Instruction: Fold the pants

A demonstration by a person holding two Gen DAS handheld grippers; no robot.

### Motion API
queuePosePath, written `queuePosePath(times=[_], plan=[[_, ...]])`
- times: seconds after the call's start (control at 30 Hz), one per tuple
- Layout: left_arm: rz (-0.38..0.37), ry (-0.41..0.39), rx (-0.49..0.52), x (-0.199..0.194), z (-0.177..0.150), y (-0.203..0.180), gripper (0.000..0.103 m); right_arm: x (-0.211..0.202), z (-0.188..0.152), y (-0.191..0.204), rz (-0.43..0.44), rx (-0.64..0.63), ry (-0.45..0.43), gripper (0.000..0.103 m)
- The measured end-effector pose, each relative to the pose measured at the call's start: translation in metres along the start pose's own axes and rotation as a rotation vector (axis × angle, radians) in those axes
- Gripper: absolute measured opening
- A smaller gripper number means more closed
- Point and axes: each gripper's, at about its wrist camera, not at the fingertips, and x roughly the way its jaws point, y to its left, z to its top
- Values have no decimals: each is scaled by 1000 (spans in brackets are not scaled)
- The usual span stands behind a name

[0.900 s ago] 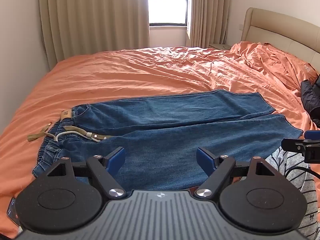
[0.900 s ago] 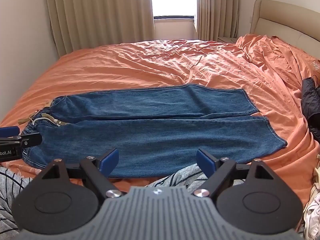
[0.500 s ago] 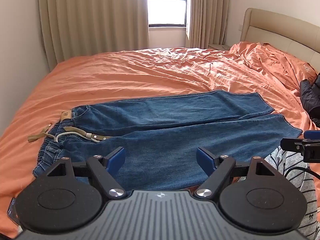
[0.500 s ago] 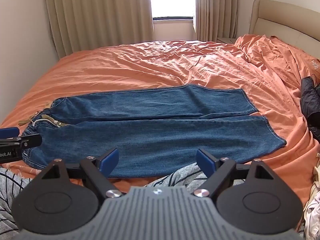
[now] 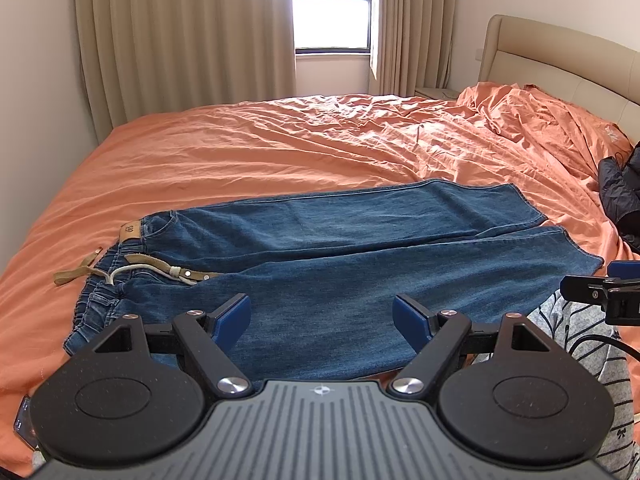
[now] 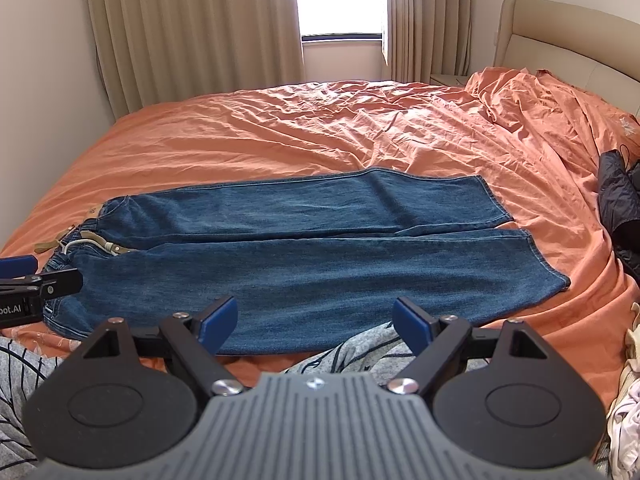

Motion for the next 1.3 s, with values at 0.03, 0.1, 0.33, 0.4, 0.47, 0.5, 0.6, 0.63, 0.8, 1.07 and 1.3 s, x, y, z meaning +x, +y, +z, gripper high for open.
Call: queuePosePath(times=[0.03, 0.1, 0.33, 0.4, 0.47, 0.5, 0.6, 0.63, 0.8, 1.07, 1.3], plan=[[0, 0, -1, 0, 0, 0, 94, 0, 0, 0, 0, 1, 0, 81], [-1, 0, -1, 0, 0, 0, 94, 0, 0, 0, 1, 0, -1, 81], [1, 0, 1, 0, 0, 0, 94, 1, -1, 0, -2, 4, -1, 81], [1, 0, 1, 0, 0, 0, 94, 2, -1, 0, -3, 5, -2, 81], [1, 0, 1, 0, 0, 0, 94, 2, -1, 0, -3, 6, -2, 81], [0, 0, 1, 0, 0, 0, 94, 2, -1, 0, -3, 6, -2, 81], [1, 0, 3, 0, 0, 0, 94, 2, -1, 0, -3, 7, -2, 81], [1, 0, 5, -9, 4, -11, 94, 2, -1, 0, -3, 8, -2, 81], [3, 0, 5, -10, 5, -11, 94, 3, -1, 0, -2, 9, -2, 81], [4, 2, 5, -10, 5, -12, 94, 4, -2, -1, -1, 14, 0, 81], [10, 7, 2, 3, 1, 0, 94, 5, -2, -4, -3, 19, -2, 81]])
